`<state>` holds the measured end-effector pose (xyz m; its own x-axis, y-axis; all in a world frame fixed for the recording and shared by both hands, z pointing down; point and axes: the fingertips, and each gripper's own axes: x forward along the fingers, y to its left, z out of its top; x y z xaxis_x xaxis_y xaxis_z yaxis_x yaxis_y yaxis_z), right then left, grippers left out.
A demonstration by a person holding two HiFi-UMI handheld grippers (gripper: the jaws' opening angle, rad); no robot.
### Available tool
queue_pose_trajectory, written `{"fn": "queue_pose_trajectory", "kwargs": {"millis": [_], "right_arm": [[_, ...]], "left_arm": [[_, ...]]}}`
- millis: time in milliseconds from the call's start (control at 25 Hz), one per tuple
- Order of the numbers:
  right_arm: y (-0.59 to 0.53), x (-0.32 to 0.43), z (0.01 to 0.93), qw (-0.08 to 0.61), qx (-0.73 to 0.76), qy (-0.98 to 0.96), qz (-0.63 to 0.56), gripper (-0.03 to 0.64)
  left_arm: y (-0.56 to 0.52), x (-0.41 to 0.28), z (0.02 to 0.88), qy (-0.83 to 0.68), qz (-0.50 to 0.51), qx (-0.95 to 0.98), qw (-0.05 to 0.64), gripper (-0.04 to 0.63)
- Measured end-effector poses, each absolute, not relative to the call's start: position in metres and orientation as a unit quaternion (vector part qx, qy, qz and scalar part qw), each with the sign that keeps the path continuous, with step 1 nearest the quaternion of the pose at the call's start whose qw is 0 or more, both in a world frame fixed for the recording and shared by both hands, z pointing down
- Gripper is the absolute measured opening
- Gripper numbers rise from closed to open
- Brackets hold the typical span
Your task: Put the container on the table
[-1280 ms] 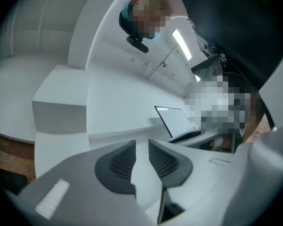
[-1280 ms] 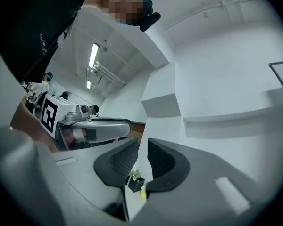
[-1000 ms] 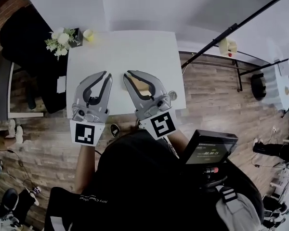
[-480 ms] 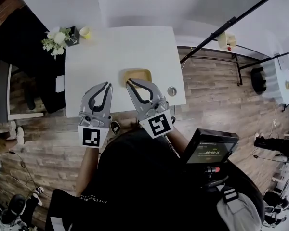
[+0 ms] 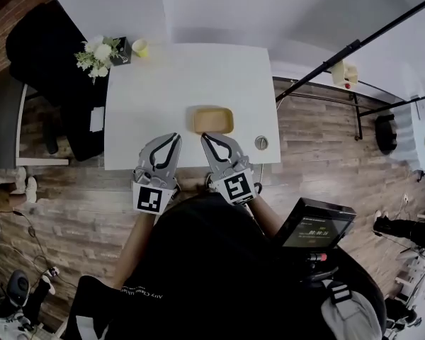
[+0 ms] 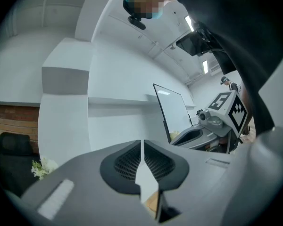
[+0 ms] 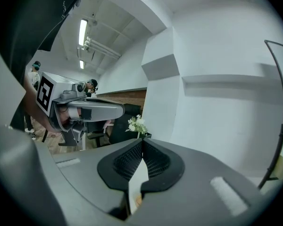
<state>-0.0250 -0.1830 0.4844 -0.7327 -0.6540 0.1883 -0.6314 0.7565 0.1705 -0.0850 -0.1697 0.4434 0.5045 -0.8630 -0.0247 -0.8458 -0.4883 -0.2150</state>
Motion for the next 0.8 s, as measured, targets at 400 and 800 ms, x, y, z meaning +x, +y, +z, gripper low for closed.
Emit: {"fn": "queue_pose_trajectory", "kwargs": {"millis": [400, 800], "right_arm": [[-0.182, -0.022, 0.535, 0.166, 0.339, -0.926, -0.022, 0.012], [-0.178, -0.016, 0.579, 0.211, 0.326, -0.921, 0.003, 0.011]], "left_arm": [[-0.168, -0.089, 0.5, 0.503, -0.054, -0.862, 0.032, 0.021], [-0.167, -0.086, 0.53, 0.485, -0.073, -0.871, 0.037, 0.021]]}}
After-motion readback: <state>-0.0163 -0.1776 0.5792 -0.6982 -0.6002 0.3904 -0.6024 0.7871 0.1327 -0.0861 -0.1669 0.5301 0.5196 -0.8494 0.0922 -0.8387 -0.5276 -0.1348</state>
